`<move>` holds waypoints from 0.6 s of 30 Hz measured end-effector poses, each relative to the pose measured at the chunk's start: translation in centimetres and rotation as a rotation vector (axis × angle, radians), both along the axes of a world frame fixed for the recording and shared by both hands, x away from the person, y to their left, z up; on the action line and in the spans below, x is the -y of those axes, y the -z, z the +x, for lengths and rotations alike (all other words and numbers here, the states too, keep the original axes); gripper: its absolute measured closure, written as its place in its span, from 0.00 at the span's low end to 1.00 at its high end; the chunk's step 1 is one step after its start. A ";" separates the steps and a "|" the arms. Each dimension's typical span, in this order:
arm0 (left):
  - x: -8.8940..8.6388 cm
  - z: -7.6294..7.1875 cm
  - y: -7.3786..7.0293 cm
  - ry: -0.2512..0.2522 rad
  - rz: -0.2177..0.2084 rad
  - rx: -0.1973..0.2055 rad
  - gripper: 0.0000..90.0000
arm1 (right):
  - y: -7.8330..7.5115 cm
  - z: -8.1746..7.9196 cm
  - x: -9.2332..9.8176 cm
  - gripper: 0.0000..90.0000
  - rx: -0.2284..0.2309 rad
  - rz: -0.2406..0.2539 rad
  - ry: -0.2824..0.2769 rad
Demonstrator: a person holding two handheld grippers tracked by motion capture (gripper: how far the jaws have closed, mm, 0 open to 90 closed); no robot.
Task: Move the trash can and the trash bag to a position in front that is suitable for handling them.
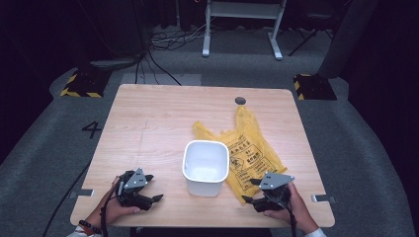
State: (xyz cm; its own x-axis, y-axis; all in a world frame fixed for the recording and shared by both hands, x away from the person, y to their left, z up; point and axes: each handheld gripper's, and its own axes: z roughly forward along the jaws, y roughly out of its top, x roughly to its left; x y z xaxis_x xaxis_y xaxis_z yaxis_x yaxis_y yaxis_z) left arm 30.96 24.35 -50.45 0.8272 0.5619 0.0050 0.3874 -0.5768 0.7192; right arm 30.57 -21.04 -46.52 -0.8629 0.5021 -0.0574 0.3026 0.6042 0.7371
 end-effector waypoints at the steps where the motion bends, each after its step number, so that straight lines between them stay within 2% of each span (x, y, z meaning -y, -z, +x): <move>1: 0.0 0.0 0.0 0.000 -0.001 -0.003 0.24 | -0.7 0.2 0.6 0.42 0.024 0.016 0.017; 3: 0.0 0.0 0.0 0.001 -0.005 -0.007 0.23 | -2.0 1.0 2.0 0.44 0.070 0.049 0.081; 5: 0.0 0.0 0.0 0.000 -0.002 -0.006 0.23 | -2.6 2.2 3.6 0.44 0.129 0.002 0.152; 6: 0.0 0.0 0.0 0.000 -0.002 -0.005 0.23 | -2.5 3.1 4.4 0.43 0.139 -0.029 0.190; 7: 0.1 0.0 0.0 0.000 -0.002 -0.005 0.23 | -2.2 4.0 5.2 0.42 0.130 -0.044 0.228; 10: 0.1 0.0 0.0 0.000 -0.003 -0.005 0.23 | -0.8 6.3 7.2 0.44 0.085 -0.073 0.277; 14: 0.1 0.0 0.0 0.006 -0.004 -0.007 0.23 | 1.2 7.9 8.9 0.48 -0.030 -0.011 0.288; 16: 0.1 0.0 0.0 0.015 -0.005 -0.007 0.23 | 2.2 8.2 9.5 0.60 -0.085 0.017 0.283; 18: 0.1 0.0 0.0 0.015 -0.005 -0.007 0.23 | 2.9 8.0 9.9 0.68 -0.080 0.011 0.284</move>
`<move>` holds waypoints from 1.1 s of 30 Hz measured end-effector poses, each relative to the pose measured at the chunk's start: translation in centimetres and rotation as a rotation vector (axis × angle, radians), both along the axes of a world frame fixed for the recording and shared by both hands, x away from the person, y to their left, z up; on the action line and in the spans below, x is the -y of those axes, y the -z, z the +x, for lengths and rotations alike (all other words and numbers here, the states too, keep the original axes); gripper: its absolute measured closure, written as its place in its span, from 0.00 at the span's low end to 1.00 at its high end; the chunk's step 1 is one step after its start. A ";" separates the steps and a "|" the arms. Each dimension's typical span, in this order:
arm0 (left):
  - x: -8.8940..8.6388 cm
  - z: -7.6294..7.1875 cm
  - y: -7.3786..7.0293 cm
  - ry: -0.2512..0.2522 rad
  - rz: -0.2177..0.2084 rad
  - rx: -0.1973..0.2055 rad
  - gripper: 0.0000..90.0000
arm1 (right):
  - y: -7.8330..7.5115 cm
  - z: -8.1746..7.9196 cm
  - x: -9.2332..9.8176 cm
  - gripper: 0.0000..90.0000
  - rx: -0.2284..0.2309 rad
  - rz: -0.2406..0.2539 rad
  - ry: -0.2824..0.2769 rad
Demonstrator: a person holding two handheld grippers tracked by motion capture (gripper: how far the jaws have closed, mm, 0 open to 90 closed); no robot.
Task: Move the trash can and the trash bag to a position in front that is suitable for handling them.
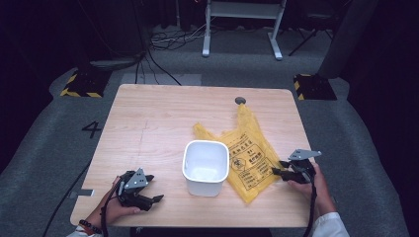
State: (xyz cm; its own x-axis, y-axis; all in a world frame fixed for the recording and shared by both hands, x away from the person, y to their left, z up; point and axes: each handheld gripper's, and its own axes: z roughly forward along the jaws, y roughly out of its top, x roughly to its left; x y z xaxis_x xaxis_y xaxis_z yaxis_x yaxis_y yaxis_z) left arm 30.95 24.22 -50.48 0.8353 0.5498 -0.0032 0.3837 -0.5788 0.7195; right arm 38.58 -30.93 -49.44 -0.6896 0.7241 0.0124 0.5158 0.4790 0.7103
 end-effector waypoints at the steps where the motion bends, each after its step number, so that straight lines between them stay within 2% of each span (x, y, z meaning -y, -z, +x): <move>1: 0.0 0.0 0.0 0.000 -0.001 0.000 0.23 | 0.1 -0.1 0.3 0.71 -0.005 0.018 0.016; 3: 0.0 0.0 0.0 0.002 0.000 0.000 0.23 | 0.0 -0.7 0.6 0.74 -0.017 0.036 0.043; 5: 0.0 0.0 0.0 0.001 -0.001 0.000 0.23 | 0.0 -1.7 0.5 0.72 -0.008 0.023 0.065; 8: 0.0 0.0 0.0 0.002 0.000 0.000 0.23 | -0.1 -3.5 -0.1 0.55 0.004 -0.031 0.105; 10: 0.0 0.0 0.0 0.002 0.000 0.000 0.23 | 0.0 -4.6 -0.4 0.51 -0.006 -0.018 0.115; 15: 0.0 0.0 0.0 0.001 0.002 0.000 0.23 | 0.0 -7.1 -1.5 0.41 -0.028 -0.002 0.092; 18: 0.1 0.0 0.0 0.000 0.003 0.000 0.23 | 0.1 -8.2 -2.3 0.34 -0.022 -0.017 0.080; 20: 0.1 0.0 0.0 0.000 0.003 0.000 0.23 | -0.2 -8.8 -2.7 0.30 -0.022 -0.017 0.052; 23: 0.1 0.0 0.0 0.000 0.003 0.000 0.23 | -1.5 -9.7 -2.6 0.27 0.005 0.011 0.032; 24: 0.1 0.0 0.0 0.001 0.002 -0.001 0.23 | -2.8 -9.9 -2.3 0.26 0.046 0.040 0.025; 25: 0.1 0.0 0.0 0.001 0.002 0.000 0.23 | -2.8 -9.9 -2.3 0.26 0.046 0.040 0.025; 29: 0.2 0.1 0.0 0.003 0.002 -0.003 0.23 | -4.9 -9.0 -1.9 0.26 0.103 0.025 0.040; 31: 0.2 0.1 0.0 0.003 0.002 -0.002 0.23 | -4.9 -7.8 -1.7 0.24 0.084 0.023 0.049; 33: 0.2 0.1 0.0 0.002 -0.001 -0.003 0.23 | -4.0 -5.9 -1.6 0.24 0.039 0.020 0.063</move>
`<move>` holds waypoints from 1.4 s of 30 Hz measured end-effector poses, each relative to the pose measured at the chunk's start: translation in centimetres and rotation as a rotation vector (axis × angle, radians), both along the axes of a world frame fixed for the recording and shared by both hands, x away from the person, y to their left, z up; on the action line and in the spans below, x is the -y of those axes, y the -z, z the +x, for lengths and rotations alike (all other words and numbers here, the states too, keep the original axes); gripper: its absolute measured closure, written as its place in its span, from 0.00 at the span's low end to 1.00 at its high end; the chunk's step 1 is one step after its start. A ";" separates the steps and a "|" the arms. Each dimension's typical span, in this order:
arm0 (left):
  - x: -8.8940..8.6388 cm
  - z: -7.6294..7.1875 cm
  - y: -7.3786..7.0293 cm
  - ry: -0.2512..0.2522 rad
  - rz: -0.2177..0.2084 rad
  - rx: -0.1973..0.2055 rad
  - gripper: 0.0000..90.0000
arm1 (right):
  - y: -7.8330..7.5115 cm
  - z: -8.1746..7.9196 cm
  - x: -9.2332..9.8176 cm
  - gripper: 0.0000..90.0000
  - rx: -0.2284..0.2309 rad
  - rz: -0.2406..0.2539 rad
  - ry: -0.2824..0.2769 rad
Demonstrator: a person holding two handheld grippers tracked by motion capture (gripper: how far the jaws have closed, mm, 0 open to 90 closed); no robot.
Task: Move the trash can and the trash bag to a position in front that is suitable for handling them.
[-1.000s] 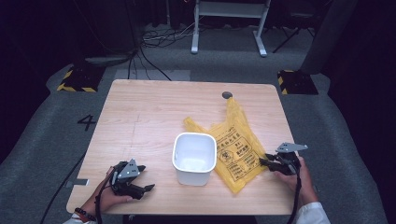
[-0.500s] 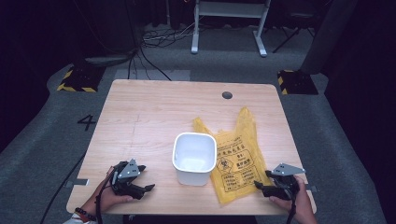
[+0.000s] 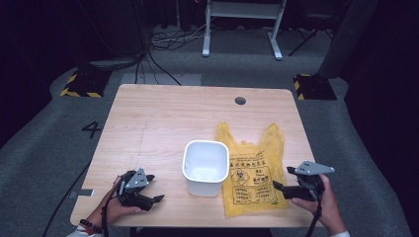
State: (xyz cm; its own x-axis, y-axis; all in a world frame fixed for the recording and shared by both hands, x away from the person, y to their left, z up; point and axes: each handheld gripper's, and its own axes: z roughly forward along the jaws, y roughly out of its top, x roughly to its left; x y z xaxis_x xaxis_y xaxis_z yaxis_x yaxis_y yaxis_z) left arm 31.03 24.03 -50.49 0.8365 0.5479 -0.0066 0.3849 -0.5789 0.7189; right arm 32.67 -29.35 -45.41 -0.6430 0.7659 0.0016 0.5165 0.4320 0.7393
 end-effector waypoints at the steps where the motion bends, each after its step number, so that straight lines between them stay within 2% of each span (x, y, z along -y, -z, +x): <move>1: 0.0 0.0 0.0 0.000 0.000 0.000 0.23 | 0.4 0.6 0.0 0.23 -0.016 -0.008 0.013; 4: 0.0 0.0 0.0 0.000 0.000 0.000 0.23 | 2.5 3.0 -0.1 0.20 -0.090 0.017 0.035; 5: 0.0 0.0 0.0 0.001 0.000 0.002 0.23 | 2.5 3.0 -0.1 0.20 -0.090 0.017 0.035; 6: 0.0 0.0 0.0 0.001 0.000 0.003 0.23 | 3.2 3.5 -0.3 0.19 -0.110 0.001 0.030; 11: 0.2 0.1 0.0 0.004 0.003 0.001 0.22 | 4.0 4.0 -0.4 0.23 -0.121 0.003 0.033; 12: 0.2 0.1 0.0 0.004 0.004 0.001 0.22 | 4.1 4.0 -0.5 0.25 -0.102 0.003 0.034; 17: 0.3 0.1 0.0 -0.001 0.003 0.000 0.22 | 4.1 3.7 -0.5 0.53 -0.054 -0.010 0.017; 21: 0.3 0.1 0.0 -0.002 0.003 0.000 0.22 | 4.0 3.5 -0.5 0.74 -0.038 -0.024 0.002; 27: 0.3 0.1 0.0 -0.002 0.003 0.000 0.22 | 4.1 3.3 -0.4 0.94 -0.023 -0.015 -0.004; 32: 0.3 0.1 0.0 -0.002 0.005 0.002 0.22 | 4.3 3.4 -0.3 0.98 -0.012 -0.007 0.004; 35: 0.3 0.1 0.0 -0.002 0.005 0.002 0.22 | 4.4 3.5 0.1 0.98 -0.019 0.026 0.018; 42: 0.3 0.1 0.0 -0.002 0.005 0.002 0.22 | 4.6 3.5 0.9 0.98 -0.011 0.065 0.055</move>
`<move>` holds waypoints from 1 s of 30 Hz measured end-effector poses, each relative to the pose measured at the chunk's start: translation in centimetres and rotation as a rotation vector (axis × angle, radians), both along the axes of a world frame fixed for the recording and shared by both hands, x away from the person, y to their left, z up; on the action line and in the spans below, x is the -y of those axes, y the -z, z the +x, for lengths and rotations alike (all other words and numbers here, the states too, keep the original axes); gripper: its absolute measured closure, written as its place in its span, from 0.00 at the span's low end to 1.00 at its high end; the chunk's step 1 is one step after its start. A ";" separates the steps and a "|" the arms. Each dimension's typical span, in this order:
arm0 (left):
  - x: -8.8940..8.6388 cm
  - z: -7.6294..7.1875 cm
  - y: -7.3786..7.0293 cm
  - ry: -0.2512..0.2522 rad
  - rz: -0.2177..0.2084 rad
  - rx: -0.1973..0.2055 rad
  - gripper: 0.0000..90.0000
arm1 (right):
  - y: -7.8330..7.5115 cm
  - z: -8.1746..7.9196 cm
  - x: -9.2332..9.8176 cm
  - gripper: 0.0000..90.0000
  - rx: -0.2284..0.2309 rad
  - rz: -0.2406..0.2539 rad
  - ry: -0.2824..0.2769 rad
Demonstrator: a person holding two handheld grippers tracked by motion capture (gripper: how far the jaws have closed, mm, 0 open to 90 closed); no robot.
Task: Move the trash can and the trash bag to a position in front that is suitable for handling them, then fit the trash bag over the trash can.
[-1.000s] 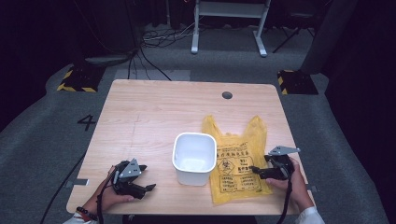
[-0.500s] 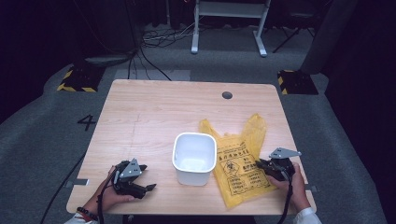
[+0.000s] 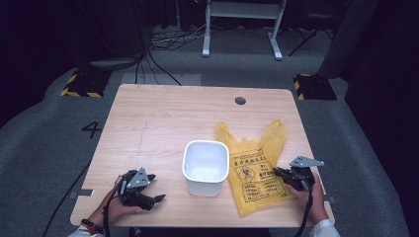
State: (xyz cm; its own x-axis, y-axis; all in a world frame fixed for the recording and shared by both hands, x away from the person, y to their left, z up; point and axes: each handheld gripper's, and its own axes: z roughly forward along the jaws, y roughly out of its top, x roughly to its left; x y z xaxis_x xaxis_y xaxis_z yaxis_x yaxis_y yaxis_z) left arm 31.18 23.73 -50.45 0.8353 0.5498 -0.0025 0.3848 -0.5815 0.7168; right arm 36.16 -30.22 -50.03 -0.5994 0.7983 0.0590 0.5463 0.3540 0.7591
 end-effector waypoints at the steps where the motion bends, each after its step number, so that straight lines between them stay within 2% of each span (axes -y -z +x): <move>1: 0.0 0.0 0.0 0.000 0.000 0.000 0.22 | 0.0 0.0 0.1 0.99 0.003 0.005 0.005; 8: 0.0 0.0 0.0 0.003 0.001 0.001 0.22 | -1.1 0.3 -0.2 0.99 0.018 0.099 -0.018; 13: 0.1 0.3 0.0 0.014 -0.002 0.001 0.22 | -2.9 0.3 -0.4 0.99 0.043 0.156 -0.027; 15: 0.3 0.5 0.0 0.021 -0.002 -0.002 0.22 | -3.7 0.5 -0.4 0.99 0.059 0.158 -0.024; 21: 0.4 0.7 0.0 0.020 -0.003 0.002 0.22 | -5.7 1.4 -0.7 1.00 0.113 0.206 -0.001; 24: 0.5 0.7 0.0 0.017 -0.004 0.002 0.22 | -6.5 1.8 -0.7 1.00 0.135 0.244 0.019; 27: 0.5 0.7 0.0 0.020 -0.002 -0.002 0.22 | -7.7 2.1 -0.2 1.00 0.172 0.305 0.041; 30: 0.7 0.9 0.0 0.025 -0.002 -0.002 0.21 | -8.3 2.2 0.0 1.00 0.185 0.334 0.054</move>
